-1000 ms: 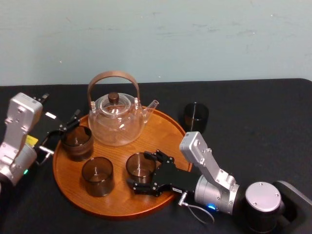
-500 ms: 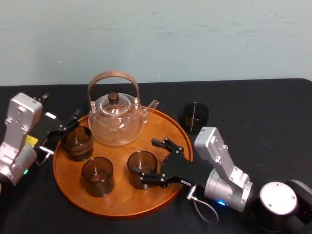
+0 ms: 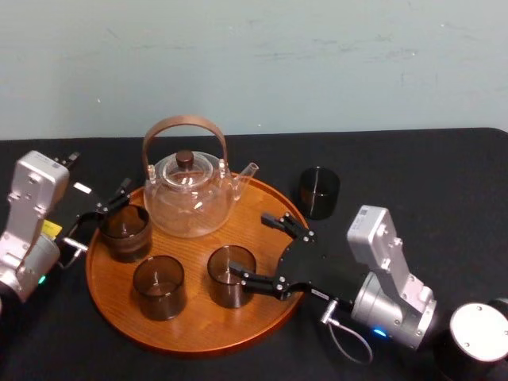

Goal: Pick up the glass from the table and place it on the tray.

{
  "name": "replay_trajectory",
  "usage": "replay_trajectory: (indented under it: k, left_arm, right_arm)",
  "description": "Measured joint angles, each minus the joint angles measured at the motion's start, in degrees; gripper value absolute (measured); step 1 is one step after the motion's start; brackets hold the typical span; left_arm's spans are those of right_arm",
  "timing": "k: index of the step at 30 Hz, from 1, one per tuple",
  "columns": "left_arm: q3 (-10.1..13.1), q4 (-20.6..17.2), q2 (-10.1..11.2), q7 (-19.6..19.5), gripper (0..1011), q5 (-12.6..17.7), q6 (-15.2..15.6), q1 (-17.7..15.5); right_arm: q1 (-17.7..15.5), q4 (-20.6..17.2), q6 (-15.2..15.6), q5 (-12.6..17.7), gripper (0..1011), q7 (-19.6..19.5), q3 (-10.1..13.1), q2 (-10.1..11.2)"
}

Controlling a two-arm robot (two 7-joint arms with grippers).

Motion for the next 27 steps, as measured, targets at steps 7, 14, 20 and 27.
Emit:
replay_trajectory:
  k: [7, 14, 20, 27]
  left_arm:
    - [0.0, 0.0, 0.0, 0.0, 1001, 0.0, 0.0, 0.0]
    - [0.0, 0.0, 0.0, 0.0, 1001, 0.0, 0.0, 0.0]
    - [0.0, 0.0, 0.0, 0.0, 1002, 0.0, 0.0, 0.0]
    - [0.0, 0.0, 0.0, 0.0, 1001, 0.0, 0.0, 0.0]
  right_arm:
    - [-2.1, -2.5, -1.1, 0.5, 1002, -0.8, 1.6, 1.0]
    - [-5.4, -5.0, -1.8, 1.0, 1002, -2.6, 4.7, 2.4]
    - [-7.8, -5.9, -2.1, 1.5, 1002, -4.0, 7.1, 2.9]
    - [-10.9, -6.1, -2.3, 1.6, 1000, -6.8, 11.1, 3.0]
